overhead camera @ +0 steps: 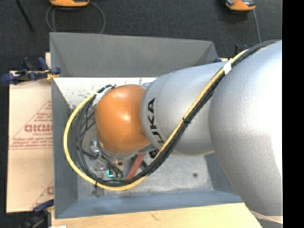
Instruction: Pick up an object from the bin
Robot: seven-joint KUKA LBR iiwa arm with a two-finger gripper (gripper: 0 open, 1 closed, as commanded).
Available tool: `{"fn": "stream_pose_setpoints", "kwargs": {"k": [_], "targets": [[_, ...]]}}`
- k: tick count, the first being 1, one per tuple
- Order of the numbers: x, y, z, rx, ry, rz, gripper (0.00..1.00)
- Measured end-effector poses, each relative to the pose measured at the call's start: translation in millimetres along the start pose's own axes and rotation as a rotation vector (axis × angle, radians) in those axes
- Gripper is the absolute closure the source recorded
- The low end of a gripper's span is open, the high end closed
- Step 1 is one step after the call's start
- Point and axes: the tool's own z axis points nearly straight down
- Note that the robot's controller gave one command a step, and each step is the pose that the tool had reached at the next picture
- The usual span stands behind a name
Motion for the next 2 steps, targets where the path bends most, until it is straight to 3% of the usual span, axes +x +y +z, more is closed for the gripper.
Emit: {"fn": "stream_pose_setpoints", "kwargs": {"k": [1, 2], "targets": [[-25.8, -55.1, 84.7, 0.004, -0.003, -0.021, 0.0], [-22.2, -131.1, 86.5, 0.001, -0.014, -0.043, 0.0]]}}
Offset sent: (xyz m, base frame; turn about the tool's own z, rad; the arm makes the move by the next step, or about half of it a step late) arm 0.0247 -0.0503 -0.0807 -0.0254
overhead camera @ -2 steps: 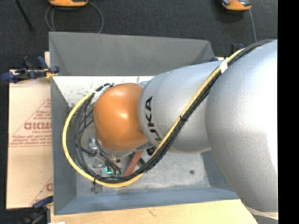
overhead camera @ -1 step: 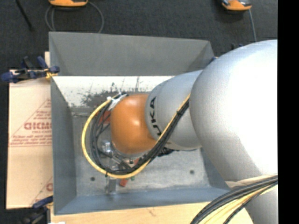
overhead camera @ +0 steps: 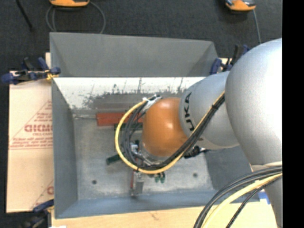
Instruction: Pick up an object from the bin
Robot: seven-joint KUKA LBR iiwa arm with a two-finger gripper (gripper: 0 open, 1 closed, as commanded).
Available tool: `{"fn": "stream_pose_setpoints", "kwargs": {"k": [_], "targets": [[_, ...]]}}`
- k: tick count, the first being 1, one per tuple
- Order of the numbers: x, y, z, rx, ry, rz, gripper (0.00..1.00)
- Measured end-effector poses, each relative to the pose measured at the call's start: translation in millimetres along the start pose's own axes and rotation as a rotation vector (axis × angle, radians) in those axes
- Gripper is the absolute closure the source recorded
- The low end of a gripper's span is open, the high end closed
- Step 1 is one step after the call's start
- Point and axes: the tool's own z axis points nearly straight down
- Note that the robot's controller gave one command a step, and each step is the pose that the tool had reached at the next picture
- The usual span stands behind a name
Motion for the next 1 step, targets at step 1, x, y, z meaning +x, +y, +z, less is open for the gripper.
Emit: {"fn": "stream_pose_setpoints", "kwargs": {"k": [1], "targets": [[1.8, 4.3, 1.5, -0.003, 0.005, -0.001, 1.0]]}}
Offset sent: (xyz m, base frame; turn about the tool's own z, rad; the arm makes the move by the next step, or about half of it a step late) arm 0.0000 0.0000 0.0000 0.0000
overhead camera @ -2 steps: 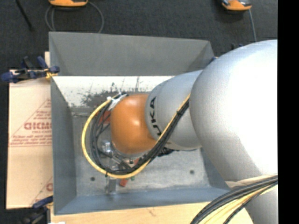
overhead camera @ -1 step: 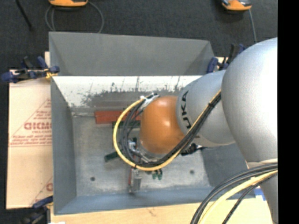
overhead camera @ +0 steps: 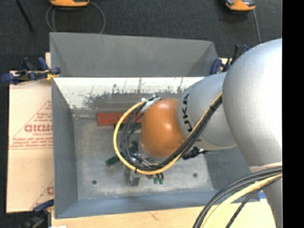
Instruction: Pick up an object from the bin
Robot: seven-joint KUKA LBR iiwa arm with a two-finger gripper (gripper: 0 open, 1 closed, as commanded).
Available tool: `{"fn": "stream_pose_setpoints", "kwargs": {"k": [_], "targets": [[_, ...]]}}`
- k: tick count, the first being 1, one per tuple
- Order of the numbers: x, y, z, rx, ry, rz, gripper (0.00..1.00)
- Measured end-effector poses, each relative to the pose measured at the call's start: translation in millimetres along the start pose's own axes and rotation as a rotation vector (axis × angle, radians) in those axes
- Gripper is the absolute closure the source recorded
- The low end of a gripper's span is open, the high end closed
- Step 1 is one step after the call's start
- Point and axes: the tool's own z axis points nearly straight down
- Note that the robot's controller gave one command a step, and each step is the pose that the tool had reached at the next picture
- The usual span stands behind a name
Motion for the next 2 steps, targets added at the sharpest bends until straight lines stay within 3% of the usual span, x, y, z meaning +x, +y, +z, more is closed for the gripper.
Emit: {"fn": "stream_pose_setpoints", "kwargs": {"k": [1, 2], "targets": [[-11.5, 8.5, -145.2, 0.002, -0.009, -0.032, 1.0], [-9.4, 9.6, -140.8, 0.001, 0.0, -0.032, 0.0]]}}
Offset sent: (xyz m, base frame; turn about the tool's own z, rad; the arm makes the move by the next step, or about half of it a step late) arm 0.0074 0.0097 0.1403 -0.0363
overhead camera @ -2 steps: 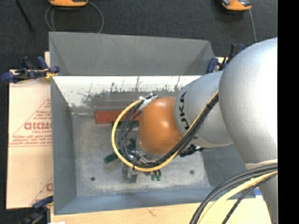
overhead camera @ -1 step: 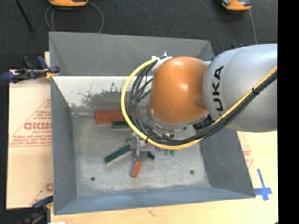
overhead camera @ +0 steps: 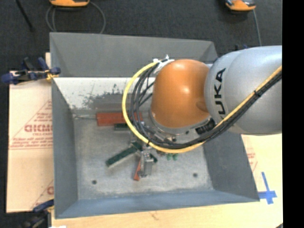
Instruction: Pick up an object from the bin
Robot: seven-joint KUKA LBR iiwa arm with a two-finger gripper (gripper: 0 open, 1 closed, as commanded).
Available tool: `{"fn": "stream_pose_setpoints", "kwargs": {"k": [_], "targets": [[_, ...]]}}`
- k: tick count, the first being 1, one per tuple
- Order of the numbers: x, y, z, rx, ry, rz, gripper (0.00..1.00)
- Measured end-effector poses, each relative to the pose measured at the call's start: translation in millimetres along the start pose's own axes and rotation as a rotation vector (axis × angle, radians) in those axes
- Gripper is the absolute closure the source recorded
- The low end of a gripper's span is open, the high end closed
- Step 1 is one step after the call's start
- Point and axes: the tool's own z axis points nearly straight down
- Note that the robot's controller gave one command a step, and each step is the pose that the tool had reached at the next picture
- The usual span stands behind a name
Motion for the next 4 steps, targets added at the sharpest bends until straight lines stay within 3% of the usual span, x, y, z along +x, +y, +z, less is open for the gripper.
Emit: {"fn": "stream_pose_setpoints", "kwargs": {"k": [1, 2, 3, 4], "targets": [[-28.0, -25.2, 65.0, 0.002, 0.005, 0.126, 0.0], [-27.5, 13.6, 142.9, 0.002, 0.005, -0.093, 0.0], [-28.9, 13.9, 140.7, 0.0, 0.001, -0.088, 1.0], [-30.8, 33.5, 3.5, -0.002, -0.008, -0.038, 1.0]]}}
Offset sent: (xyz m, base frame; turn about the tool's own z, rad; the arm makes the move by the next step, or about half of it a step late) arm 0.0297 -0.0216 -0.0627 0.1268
